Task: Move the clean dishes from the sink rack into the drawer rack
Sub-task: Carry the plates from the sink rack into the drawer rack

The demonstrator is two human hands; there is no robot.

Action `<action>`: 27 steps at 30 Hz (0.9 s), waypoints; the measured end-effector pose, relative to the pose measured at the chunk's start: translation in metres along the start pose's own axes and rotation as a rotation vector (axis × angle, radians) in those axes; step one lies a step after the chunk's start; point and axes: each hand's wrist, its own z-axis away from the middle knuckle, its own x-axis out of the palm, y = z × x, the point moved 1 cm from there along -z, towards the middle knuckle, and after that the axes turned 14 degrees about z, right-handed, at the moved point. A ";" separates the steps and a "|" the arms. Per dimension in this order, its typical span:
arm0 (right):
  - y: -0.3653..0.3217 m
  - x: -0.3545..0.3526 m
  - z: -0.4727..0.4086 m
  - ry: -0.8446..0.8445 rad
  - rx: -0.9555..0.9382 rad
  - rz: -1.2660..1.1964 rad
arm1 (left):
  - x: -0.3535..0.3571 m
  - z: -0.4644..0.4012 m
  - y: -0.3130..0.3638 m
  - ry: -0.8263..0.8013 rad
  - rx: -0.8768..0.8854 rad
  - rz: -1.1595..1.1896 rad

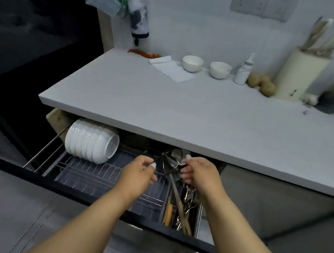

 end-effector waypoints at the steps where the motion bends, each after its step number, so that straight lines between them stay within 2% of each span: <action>1: 0.000 -0.015 0.004 0.029 -0.008 -0.021 | 0.012 0.002 0.005 -0.028 0.009 -0.008; 9: 0.027 -0.147 0.025 0.283 0.009 -0.197 | 0.140 0.006 0.039 -0.269 0.086 -0.089; 18: 0.129 -0.344 0.072 0.650 0.143 -0.257 | 0.342 0.049 0.058 -0.653 0.110 -0.179; 23: 0.213 -0.443 0.120 0.861 0.319 -0.235 | 0.441 0.077 0.058 -0.826 0.126 -0.219; 27: 0.273 -0.490 0.171 0.940 0.471 0.050 | 0.500 0.100 0.053 -0.922 0.108 -0.253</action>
